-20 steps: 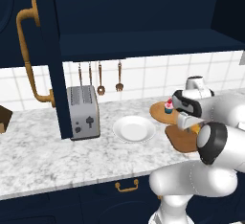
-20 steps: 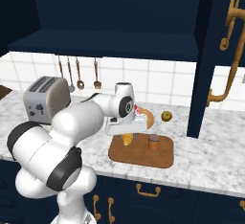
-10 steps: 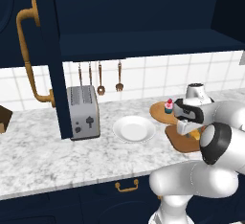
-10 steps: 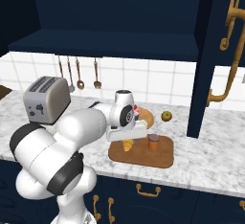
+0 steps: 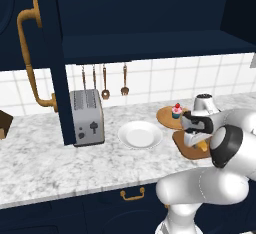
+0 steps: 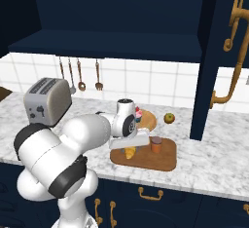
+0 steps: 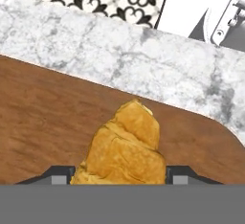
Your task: From the different types of pastries on the counter, select a croissant and place it on the cutting board. Then retrieve a jar of jam from the cabinet and place it alongside the croissant on the cutting board.
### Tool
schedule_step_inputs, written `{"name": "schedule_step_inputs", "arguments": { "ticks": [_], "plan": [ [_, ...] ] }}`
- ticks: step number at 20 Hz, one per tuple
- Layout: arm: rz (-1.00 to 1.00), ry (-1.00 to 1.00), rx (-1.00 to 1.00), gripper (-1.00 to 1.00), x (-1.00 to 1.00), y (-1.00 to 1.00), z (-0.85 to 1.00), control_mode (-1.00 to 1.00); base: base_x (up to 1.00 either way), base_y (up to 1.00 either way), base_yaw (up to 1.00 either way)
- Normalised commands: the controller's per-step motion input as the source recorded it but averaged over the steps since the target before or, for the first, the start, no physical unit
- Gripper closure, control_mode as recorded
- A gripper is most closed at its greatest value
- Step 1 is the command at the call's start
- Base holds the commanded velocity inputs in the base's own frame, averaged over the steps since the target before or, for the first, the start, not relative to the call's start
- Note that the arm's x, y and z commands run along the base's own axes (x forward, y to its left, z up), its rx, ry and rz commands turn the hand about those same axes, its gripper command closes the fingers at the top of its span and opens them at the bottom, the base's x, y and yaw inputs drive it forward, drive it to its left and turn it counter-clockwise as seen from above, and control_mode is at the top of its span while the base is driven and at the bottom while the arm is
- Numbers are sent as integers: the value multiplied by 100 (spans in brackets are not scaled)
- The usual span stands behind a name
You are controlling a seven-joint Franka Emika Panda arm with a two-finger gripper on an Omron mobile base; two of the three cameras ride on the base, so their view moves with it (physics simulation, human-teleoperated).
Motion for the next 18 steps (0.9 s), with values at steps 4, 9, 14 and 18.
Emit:
{"name": "schedule_step_inputs", "arguments": {
  "ticks": [4, 9, 14, 18],
  "plan": [
    [0, -5, 0, 100, 0, -3, -24, -100, 0, 0, 0],
    [0, -5, 0, 100, 0, -5, -23, -100, 0, 0, 0],
    [0, -8, 0, 100, 11, -4, -17, -100, 0, 0, 0],
    [0, -5, 0, -100, 8, 0, -16, -100, 0, 0, 0]
  ]
}}
